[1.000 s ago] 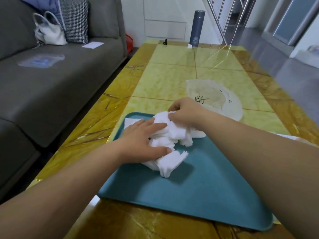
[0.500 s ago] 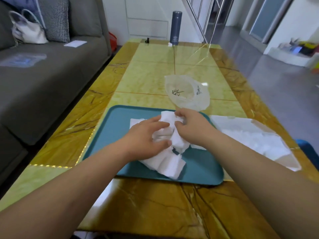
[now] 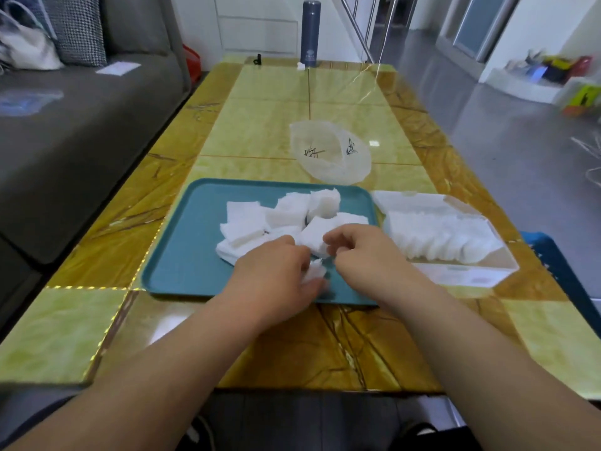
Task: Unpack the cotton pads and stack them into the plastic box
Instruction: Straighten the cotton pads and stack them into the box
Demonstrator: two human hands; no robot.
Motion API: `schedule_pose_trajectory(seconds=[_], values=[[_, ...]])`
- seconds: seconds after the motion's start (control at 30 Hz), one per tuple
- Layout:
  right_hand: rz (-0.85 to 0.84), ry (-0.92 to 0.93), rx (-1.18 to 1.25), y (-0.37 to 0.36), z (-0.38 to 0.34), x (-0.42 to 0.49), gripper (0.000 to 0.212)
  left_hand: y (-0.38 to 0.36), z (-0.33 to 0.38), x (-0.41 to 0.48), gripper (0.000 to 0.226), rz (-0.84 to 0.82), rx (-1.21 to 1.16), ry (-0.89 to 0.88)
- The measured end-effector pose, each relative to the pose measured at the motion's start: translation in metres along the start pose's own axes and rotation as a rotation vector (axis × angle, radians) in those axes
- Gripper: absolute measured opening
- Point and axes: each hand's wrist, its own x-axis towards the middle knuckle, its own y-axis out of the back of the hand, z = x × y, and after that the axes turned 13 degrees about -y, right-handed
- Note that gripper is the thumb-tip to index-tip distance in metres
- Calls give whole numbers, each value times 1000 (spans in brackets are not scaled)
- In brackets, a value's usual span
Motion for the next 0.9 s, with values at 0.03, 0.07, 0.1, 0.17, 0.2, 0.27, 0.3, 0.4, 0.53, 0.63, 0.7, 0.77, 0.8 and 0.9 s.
schedule_pose_trajectory(seconds=[0.03,0.07,0.1,0.17,0.2,0.27,0.3,0.4,0.53,0.63,0.7,0.77,0.8,0.9], values=[[-13,-21,-4,-2,3,3,39,-1,-1,2,42,-8,3,7],[-30,-38,7,-2,4,5,37,0,-3,3,45,-11,-2,7],[-52,-56,15,-2,5,7,35,2,-4,4,46,-16,-1,6],[-95,-67,16,-3,7,15,35,4,-6,8,40,-36,14,5],[-108,-65,15,-3,8,18,34,4,-8,9,37,-45,20,0],[-127,-60,52,-3,9,25,26,4,-11,11,33,-66,7,-26],[-135,-60,76,-2,9,28,21,4,-13,12,32,-67,-23,-39],[-153,-83,108,-1,8,32,17,5,-22,15,24,5,-244,-29],[-200,-131,199,2,8,28,20,3,-33,18,18,139,-376,-58],[-236,-174,279,2,9,27,16,0,-33,17,16,266,-443,-140],[-249,-197,358,4,10,27,16,-2,-31,18,16,374,-429,-238],[-266,-208,421,6,10,28,21,-3,-28,18,17,465,-419,-303],[-289,-209,451,8,10,29,24,-3,-27,17,18,505,-424,-319],[-362,-181,517,10,11,28,24,-1,-23,15,26,558,-469,-321]])
